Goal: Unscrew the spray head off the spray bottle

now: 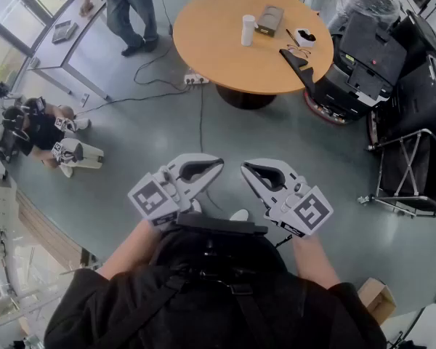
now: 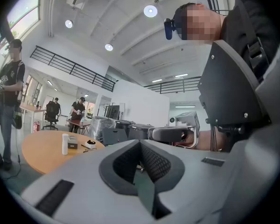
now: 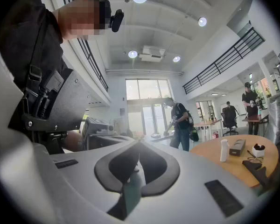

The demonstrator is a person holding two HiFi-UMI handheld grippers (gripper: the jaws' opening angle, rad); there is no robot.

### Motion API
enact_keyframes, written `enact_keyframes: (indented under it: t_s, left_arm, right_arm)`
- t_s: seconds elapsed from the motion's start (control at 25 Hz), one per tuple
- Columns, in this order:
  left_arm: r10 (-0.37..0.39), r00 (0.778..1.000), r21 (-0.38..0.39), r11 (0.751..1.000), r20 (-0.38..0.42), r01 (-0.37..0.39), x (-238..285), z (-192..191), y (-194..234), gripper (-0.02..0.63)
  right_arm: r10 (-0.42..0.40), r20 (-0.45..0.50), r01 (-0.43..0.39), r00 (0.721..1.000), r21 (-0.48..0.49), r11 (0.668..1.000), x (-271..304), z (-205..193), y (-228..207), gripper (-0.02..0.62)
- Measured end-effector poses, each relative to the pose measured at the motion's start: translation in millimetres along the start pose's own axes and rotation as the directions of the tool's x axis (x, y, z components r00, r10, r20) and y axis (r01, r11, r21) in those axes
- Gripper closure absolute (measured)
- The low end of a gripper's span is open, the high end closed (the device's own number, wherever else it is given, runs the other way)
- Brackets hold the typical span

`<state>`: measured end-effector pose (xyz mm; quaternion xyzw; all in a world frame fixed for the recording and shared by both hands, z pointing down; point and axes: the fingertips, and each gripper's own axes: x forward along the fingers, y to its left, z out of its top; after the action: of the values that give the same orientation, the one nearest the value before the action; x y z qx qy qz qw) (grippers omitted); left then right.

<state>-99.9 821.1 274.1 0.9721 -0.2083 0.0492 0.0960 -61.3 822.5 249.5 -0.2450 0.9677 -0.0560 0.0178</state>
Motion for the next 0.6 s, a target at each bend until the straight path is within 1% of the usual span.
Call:
enact_keyframes:
  t_s: [0.08, 0.12, 0.24, 0.44, 0.6]
  left_arm:
    - [-0.02, 0.998, 0.005, 1.0, 0.055, 0.02, 8.8, 6.2, 1.5, 0.594]
    - [-0.027, 0.997, 0.005, 1.0, 0.067, 0.027, 12.4, 7.7, 3.8, 0.594]
    - [-0.037, 0.997, -0.003, 0.999, 0.066, 0.038, 15.3, 8.4, 19.3, 0.594]
    - [-0.07, 0.996, 0.003, 0.998, 0.061, 0.07, -4.6, 17.9, 75.7, 0.594]
    - [-0.121, 0.99, 0.029, 0.992, 0.077, 0.119, -21.0, 37.3, 125.7, 0.594]
  right_arm:
    - [0.009, -0.002, -0.009, 1.0, 0.008, 1.0, 1.9, -1.3, -8.0, 0.595]
    - [0.009, -0.004, -0.009, 1.0, 0.011, 1.0, 3.7, -2.3, -12.3, 0.593]
    - [-0.009, -0.004, 0.009, 1.0, 0.02, 1.0, 15.8, -4.5, -26.1, 0.595]
    - [-0.065, 0.007, 0.065, 0.998, 0.016, 0.998, 69.0, 1.8, -48.0, 0.595]
    - [-0.154, 0.036, 0.155, 0.987, -0.025, 0.988, 118.3, 15.2, -70.5, 0.595]
